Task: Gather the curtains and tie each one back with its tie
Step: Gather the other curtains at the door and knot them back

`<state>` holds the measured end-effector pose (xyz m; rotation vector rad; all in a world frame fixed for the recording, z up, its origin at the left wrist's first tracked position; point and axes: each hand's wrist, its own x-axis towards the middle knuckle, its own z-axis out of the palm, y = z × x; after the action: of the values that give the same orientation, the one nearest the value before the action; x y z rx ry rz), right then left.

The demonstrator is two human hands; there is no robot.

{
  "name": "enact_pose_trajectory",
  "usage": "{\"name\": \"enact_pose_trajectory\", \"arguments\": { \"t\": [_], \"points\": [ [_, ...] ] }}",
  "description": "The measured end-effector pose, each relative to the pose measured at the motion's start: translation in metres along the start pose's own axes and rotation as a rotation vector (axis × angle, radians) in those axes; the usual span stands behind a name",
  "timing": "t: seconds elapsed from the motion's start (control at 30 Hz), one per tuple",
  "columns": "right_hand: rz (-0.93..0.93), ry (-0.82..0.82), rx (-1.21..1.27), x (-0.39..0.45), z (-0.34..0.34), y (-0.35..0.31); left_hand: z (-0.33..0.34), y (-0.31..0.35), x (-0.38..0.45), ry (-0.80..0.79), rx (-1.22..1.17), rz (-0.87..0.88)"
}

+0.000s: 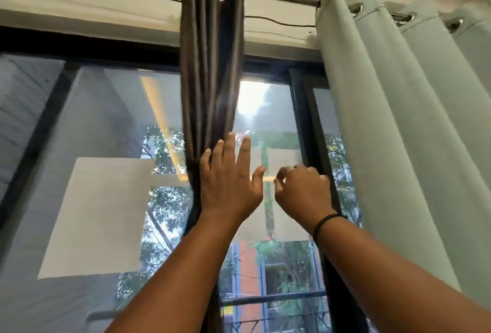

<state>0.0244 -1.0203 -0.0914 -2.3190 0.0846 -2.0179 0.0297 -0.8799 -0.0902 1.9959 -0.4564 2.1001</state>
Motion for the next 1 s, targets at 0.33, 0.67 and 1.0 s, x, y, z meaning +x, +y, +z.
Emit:
{"name": "enact_pose_trajectory", "arguments": {
  "t": [0.33, 0.67, 1.0],
  "points": [
    [0.052, 0.248, 0.169, 0.044, -0.101, 0.192, 0.01, 0.155, 0.044, -0.107, -0.39, -0.22],
    [0.311, 0.029, 0.104, 0.101, -0.104, 0.332, 0.038, 0.263, 0.125, -0.165, -0.45, -0.237],
    [0.355, -0.009, 0.446, 0.156, -0.086, 0.426, 0.09, 0.317, 0.213, -0.061, -0.371, -0.32]
  ]
}}
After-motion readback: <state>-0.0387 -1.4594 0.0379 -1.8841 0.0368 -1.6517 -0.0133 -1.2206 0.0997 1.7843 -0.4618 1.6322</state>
